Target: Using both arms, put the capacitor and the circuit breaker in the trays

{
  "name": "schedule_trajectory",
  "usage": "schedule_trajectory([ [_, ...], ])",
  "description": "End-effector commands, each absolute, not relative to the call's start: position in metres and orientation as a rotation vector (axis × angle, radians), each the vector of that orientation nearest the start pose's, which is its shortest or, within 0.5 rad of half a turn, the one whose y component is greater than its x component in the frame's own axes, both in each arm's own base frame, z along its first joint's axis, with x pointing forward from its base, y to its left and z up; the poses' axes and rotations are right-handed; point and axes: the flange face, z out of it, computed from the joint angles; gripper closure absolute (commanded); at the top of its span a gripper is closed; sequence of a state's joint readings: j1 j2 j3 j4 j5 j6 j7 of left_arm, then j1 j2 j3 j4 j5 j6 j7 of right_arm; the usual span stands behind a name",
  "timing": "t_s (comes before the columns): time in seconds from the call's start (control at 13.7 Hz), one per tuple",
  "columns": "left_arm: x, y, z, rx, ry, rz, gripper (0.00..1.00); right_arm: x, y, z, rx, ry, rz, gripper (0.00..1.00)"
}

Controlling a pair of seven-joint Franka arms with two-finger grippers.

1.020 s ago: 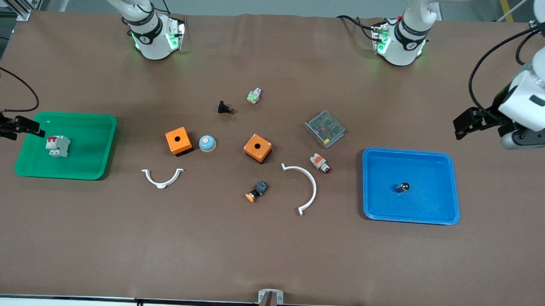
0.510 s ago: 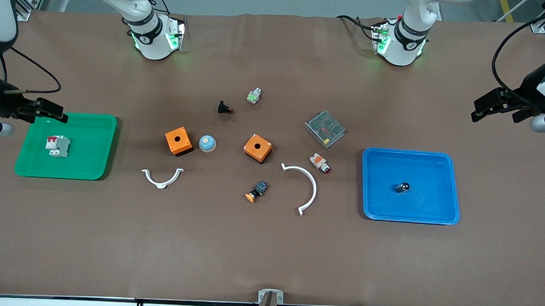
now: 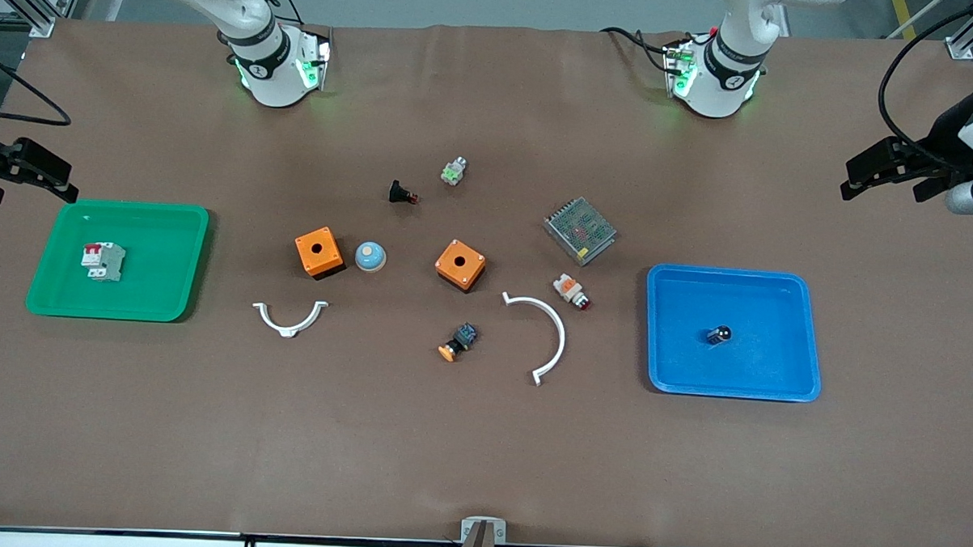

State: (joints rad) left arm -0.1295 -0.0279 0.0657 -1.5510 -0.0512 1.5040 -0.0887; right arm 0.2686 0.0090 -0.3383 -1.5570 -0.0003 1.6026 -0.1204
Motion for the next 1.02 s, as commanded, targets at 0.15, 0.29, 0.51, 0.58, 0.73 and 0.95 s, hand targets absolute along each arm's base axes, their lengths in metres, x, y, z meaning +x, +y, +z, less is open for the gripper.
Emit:
schedule_trajectory([
  [0.15,0.527,-0.031,0.646,-3.239,-0.046,0.037,0.0,0.564,-0.044,0.638,-3.172,-0.037,-0.074,0.0],
  [0.29,0.527,-0.032,0.646,-3.235,-0.044,0.035,0.0,0.565,-0.039,0.638,-3.172,-0.049,-0.072,0.0],
  [0.51,0.529,-0.042,0.643,-3.195,-0.008,0.038,0.0,0.565,-0.038,0.637,-3.169,-0.047,-0.072,0.0],
  [0.58,0.529,-0.052,0.642,-3.155,0.027,0.034,0.0,0.565,-0.037,0.637,-3.172,-0.052,-0.072,0.0],
  [0.73,0.527,-0.062,0.642,-3.122,0.039,0.03,0.0,0.565,-0.041,0.637,-3.173,-0.052,-0.072,0.0],
  [0.95,0.527,-0.066,0.641,-3.118,0.051,0.03,0.0,0.565,-0.056,0.633,-3.165,-0.013,-0.056,0.0],
])
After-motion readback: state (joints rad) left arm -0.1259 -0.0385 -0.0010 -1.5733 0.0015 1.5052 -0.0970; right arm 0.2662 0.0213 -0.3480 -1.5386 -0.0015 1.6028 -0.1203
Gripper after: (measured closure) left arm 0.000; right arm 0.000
